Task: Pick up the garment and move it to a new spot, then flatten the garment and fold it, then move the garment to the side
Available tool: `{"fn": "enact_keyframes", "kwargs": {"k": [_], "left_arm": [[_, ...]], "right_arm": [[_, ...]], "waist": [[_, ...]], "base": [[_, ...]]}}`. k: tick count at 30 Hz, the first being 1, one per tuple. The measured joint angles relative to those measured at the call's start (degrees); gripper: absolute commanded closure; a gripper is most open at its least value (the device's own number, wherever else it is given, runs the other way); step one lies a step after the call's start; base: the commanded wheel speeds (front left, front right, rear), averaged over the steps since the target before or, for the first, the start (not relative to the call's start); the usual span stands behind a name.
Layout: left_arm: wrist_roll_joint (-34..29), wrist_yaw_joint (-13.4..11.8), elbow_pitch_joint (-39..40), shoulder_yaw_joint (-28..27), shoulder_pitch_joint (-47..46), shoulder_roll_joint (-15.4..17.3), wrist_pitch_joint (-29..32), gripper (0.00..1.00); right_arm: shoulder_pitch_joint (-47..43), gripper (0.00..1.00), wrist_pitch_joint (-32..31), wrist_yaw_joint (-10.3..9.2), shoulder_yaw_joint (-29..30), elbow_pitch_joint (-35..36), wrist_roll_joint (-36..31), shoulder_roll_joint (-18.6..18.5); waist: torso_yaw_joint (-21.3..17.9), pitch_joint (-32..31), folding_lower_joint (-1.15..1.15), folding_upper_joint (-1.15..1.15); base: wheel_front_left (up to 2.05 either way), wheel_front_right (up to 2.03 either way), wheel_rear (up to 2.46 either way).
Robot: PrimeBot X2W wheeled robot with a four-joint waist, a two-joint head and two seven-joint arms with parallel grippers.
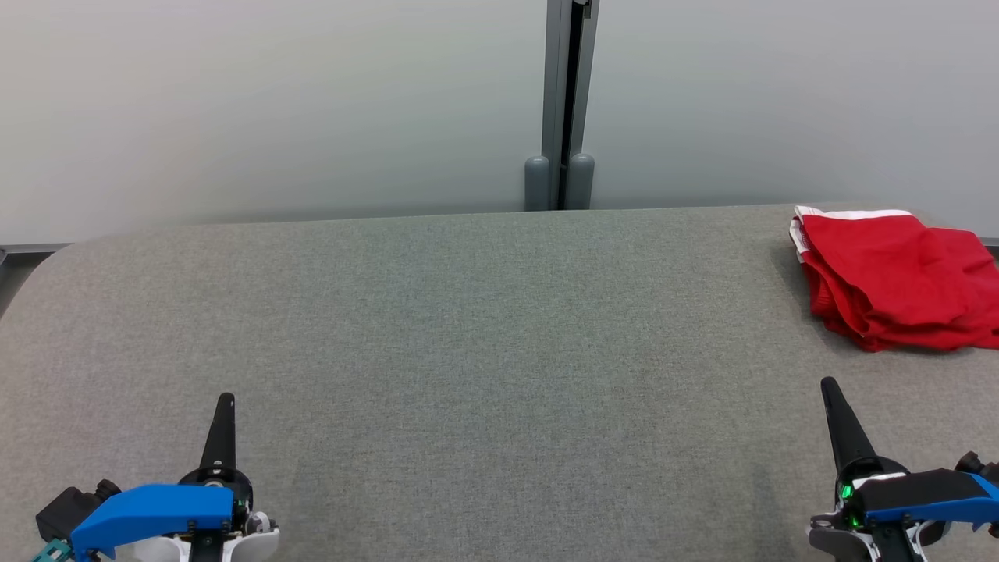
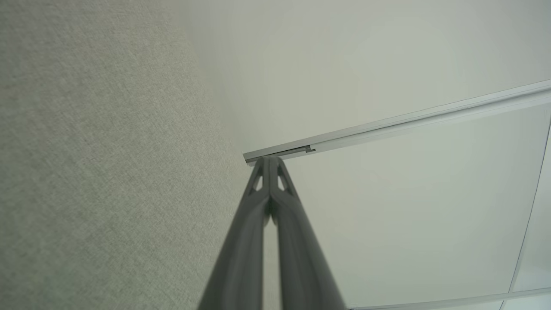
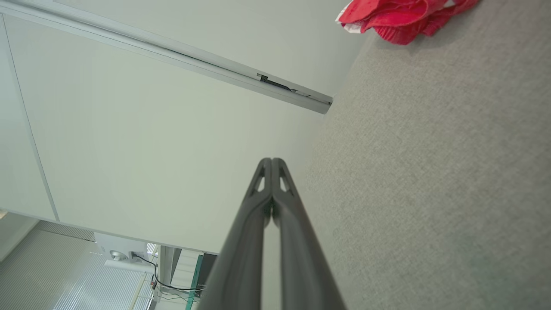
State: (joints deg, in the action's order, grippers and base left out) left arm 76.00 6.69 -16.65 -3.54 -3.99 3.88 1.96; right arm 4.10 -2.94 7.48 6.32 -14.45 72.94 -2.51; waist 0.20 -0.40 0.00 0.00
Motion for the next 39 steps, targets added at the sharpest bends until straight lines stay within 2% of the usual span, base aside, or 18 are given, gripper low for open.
{"fn": "enact_keyframes", "kwargs": {"k": [39], "left_arm": [[15.2,0.5,2.3,-2.9,-1.8,-0.9,4.3,1.00]], "right_arm": [[1.7,1.00,-3.3,0.00,0.1,0.3,18.0,-0.1]], "waist": [[-0.2,0.5,0.00,0.00]], "base": [[0.00,0.00,0.00]]}}
